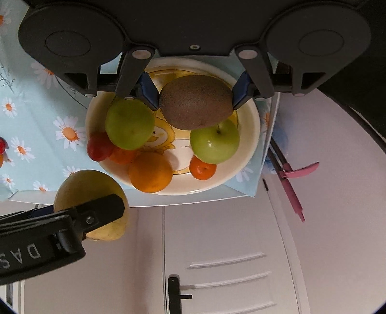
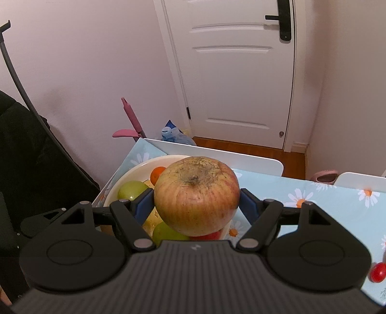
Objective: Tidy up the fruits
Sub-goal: 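Carry both fruits to the bowl while the left gripper releases the kiwi inside, then lower the large apple into the bowl and open the right gripper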
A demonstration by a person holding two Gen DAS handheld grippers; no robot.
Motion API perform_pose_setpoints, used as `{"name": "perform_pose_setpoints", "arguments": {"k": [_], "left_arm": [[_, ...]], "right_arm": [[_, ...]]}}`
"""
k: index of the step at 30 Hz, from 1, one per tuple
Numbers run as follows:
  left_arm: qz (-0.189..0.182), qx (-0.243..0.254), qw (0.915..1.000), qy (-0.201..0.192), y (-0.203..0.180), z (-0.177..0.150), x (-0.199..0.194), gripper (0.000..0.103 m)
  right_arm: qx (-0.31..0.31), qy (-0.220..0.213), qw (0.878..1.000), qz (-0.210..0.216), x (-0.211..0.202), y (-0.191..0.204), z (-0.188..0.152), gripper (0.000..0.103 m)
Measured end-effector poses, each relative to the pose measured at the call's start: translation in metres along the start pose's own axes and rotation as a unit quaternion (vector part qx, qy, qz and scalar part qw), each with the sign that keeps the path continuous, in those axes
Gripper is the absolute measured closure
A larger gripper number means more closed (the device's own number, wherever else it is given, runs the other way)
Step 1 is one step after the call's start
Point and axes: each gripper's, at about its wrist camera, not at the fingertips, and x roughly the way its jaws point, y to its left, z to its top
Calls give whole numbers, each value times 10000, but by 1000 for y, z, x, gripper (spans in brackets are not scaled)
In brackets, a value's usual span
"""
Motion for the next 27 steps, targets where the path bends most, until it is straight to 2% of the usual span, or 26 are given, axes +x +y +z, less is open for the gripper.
{"name": "perform_pose_setpoints", "arguments": {"k": [1,2,3,15,27], "left_arm": [[-14,2,10000,-53,0,0,-2,23],[21,11,9999,-153,0,1,-6,12],[51,21,9997,-222,0,1,-8,5],[447,-284,9979,-374,3,6,-46,2],[760,-659,9944,-308,10,-5,-58,2]], "right_arm": [[-17,1,10000,1,0,0,1,13],[-33,3,10000,5,-1,0,1,13],[-49,7,10000,13,-1,0,2,13],[-597,78,9975,376,0,3,13,13],[-1338,361,9873,774,43,22,6,13]]}}
